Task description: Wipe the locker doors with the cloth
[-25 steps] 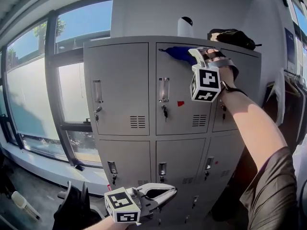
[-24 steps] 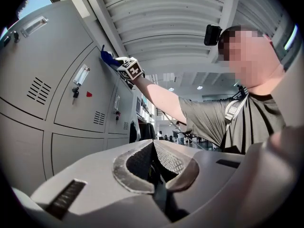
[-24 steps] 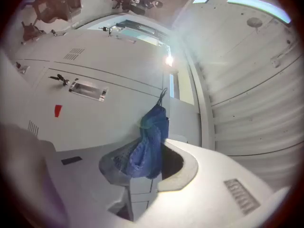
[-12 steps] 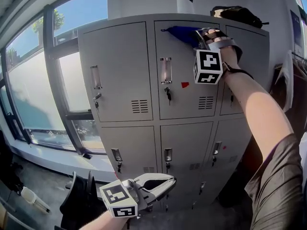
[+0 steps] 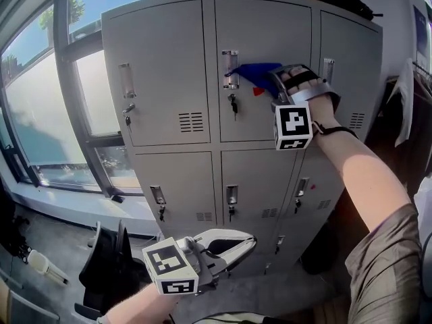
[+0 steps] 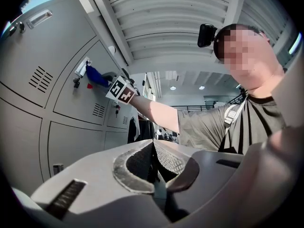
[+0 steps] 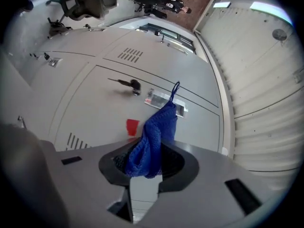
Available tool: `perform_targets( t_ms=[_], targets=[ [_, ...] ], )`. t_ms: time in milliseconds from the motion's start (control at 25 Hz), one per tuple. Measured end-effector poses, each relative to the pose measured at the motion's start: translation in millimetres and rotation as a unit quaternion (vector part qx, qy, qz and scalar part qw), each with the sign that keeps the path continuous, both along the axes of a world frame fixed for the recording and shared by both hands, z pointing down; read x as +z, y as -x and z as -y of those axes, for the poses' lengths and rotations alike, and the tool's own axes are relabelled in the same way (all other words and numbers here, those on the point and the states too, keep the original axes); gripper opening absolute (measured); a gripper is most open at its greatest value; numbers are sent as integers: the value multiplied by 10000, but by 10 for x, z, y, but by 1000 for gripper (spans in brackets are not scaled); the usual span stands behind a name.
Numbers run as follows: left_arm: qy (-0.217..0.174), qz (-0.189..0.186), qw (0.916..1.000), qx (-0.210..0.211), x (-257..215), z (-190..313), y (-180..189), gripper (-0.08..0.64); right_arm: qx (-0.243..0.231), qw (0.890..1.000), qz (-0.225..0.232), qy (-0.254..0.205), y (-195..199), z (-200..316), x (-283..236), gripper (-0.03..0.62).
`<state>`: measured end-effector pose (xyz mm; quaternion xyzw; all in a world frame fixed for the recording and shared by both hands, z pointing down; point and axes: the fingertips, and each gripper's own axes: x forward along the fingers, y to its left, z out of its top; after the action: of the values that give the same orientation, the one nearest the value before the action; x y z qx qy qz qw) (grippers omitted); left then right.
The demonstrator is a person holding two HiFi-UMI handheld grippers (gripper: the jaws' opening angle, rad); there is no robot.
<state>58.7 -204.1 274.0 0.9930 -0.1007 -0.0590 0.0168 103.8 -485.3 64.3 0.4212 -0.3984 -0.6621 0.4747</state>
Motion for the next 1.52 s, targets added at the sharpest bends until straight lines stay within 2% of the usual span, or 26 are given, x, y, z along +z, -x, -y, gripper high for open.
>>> perform_targets(
  t_ms=[200,360,520,800,920,1080,1240,1520],
  targets=[
    [36,28,9999,116,32,-68,-41,8,-106,9991,-119,403,51,8,723,86],
    [115,-1,9999,104,49,-69,-12,8,-195,9975,-42,676,40,9,1165,86],
    [200,60,9997,100,126,-68,-22,9,-247,9956,-181,884,21,10,1575,86],
    [251,129,9995,120,212,-61,-58,9,-387,9939,-106,1024,29,-5,1766,86],
    [220,78,9996,144,193,-67,-77,8,-518,9936,120,993,-16,-97,1541,86],
    [202,-40,9996,195,130,-64,-127,9,-605,9966,197,514,-103,-273,854,86],
    [138,-39,9995,290,91,-64,-226,8,-507,9982,325,-32,-275,-358,41,86],
    [69,59,9992,380,41,-13,-372,8,-154,9952,667,-705,-638,-310,-1122,86]
  ],
)
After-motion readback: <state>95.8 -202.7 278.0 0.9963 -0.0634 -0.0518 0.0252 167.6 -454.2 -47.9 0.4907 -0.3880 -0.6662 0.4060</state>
